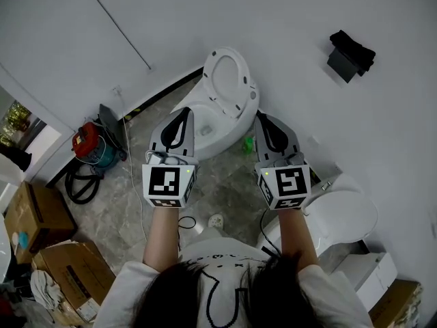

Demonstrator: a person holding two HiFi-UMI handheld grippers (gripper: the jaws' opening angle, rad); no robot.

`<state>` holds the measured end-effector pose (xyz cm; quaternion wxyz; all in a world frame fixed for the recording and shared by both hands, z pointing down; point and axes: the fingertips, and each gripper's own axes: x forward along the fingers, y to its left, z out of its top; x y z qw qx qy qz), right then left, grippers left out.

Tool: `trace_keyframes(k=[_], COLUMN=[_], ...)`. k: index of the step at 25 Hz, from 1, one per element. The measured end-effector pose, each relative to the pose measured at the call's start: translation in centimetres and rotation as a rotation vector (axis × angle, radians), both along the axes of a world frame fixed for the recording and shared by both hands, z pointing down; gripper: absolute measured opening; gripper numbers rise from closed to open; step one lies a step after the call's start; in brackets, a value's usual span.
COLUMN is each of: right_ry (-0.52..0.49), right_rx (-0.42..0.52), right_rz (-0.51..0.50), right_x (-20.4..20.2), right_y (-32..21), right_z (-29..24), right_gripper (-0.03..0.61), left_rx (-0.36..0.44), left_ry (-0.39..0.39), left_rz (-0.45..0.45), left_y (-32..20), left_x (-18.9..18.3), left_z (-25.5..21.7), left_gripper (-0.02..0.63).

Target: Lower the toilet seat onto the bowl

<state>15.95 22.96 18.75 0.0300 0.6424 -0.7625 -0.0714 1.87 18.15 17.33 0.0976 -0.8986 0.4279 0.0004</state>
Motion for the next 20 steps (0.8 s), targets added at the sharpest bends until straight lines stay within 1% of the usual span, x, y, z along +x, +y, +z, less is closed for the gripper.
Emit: trace_keyframes(k=[6,15,20], right_ry=[0.007,0.023,0.018], right_rx=[-0.031,-0.059,-0.068], right_rz=[0.033,0.065,0.075], right_x=[0.6,1.8,2.9], right_y=[-4.9,-9.8,-12.3], right_z=[1.3,2.5,3.2], right_gripper=[0.029,0.029,0.029], left_rx=[-0.019,-0.049,-0.061], left_ry=[0.011,0.019,0.030], left_rz=[0.023,0.028,0.014], left_y=[-5.4,-10.4,-13.0], left_x=[0.4,0.6,0.6], left_z=[0.9,2.3,3.0], left_gripper=[0.009,0.009,0.009])
